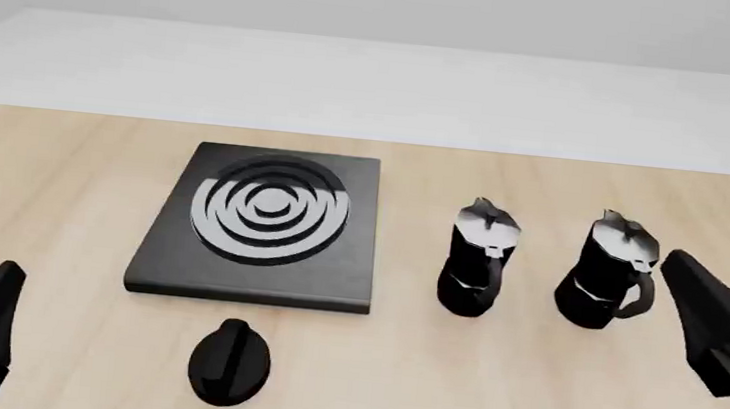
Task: Put both moka pots on the stove.
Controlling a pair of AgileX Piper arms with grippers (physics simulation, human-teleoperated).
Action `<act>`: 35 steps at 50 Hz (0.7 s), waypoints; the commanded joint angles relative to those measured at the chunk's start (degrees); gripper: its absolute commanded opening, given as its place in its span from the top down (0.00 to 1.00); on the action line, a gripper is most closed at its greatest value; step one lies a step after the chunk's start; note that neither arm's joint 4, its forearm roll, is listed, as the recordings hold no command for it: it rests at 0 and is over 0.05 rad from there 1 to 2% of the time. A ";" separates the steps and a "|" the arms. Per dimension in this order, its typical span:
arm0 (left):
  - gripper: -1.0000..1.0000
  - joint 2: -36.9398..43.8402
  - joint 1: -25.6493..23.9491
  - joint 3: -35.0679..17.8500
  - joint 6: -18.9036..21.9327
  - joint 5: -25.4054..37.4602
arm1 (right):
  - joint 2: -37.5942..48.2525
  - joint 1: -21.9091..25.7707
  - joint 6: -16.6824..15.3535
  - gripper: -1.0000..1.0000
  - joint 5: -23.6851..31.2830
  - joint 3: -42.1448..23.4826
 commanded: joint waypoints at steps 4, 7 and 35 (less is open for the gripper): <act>0.00 0.00 0.00 0.00 0.00 0.00 | 10.72 5.12 -0.30 0.00 2.96 -8.67; 0.00 0.00 0.00 0.00 0.00 0.00 | 14.61 6.47 0.70 0.00 3.51 -10.28; 0.00 0.00 0.00 0.00 0.00 0.00 | 38.04 8.78 11.30 0.00 2.44 -17.87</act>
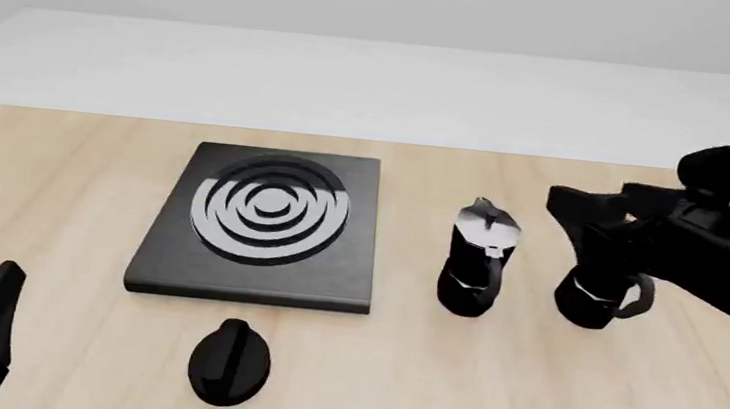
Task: Put both moka pots on the stove.
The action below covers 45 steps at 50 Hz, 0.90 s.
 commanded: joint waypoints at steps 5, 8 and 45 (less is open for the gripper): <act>0.00 0.00 0.00 0.00 0.00 0.00 | 10.15 -0.30 4.23 0.00 -3.43 -0.39; 0.00 0.00 0.00 0.00 0.00 0.00 | 11.28 -0.21 4.79 0.00 -4.41 0.18; 0.00 0.00 0.00 0.00 0.00 0.00 | 18.33 -0.07 7.31 0.00 -10.34 3.27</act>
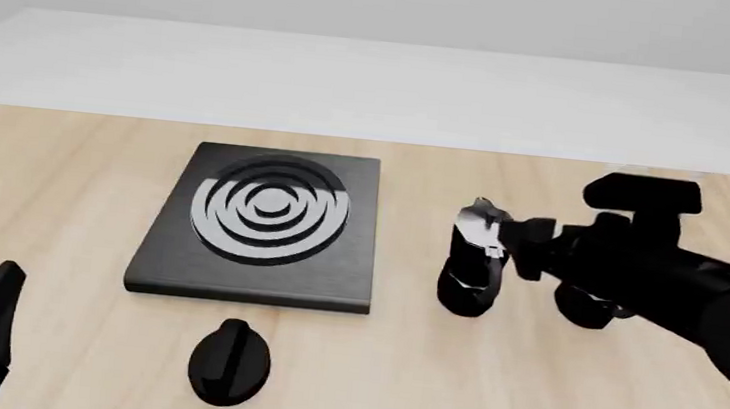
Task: Put both moka pots on the stove.
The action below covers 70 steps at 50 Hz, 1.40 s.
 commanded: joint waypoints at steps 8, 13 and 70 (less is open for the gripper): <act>0.00 0.00 0.00 0.00 0.00 0.00 | 3.65 -0.33 0.67 0.00 -1.87 -0.43; 0.00 0.00 0.00 0.00 0.00 0.00 | 4.26 0.08 0.95 0.00 -2.02 -0.74; 0.00 0.00 0.00 0.00 0.00 0.00 | 13.11 1.61 3.26 0.00 -7.41 -0.30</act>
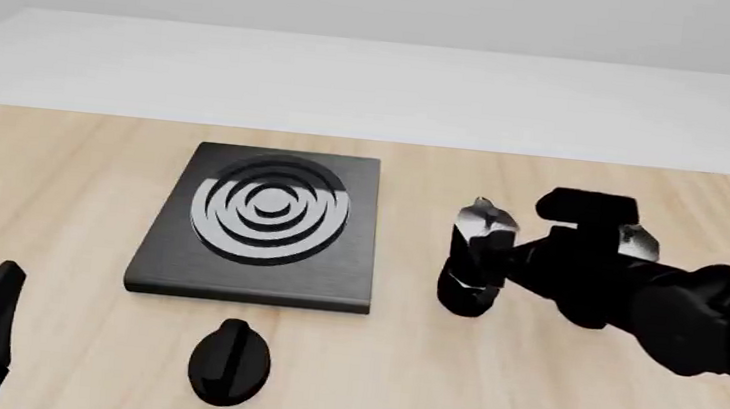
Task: Put both moka pots on the stove.
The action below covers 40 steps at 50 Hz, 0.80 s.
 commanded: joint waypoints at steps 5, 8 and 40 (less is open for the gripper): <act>0.00 0.00 0.00 0.00 0.00 0.00 | 1.76 0.21 0.58 0.00 -1.45 0.44; 0.00 0.00 0.00 0.00 0.00 0.00 | 2.04 0.30 0.79 0.00 -1.78 0.62; 0.00 0.00 0.00 0.00 0.00 0.00 | 4.66 0.97 1.62 0.00 -4.26 1.81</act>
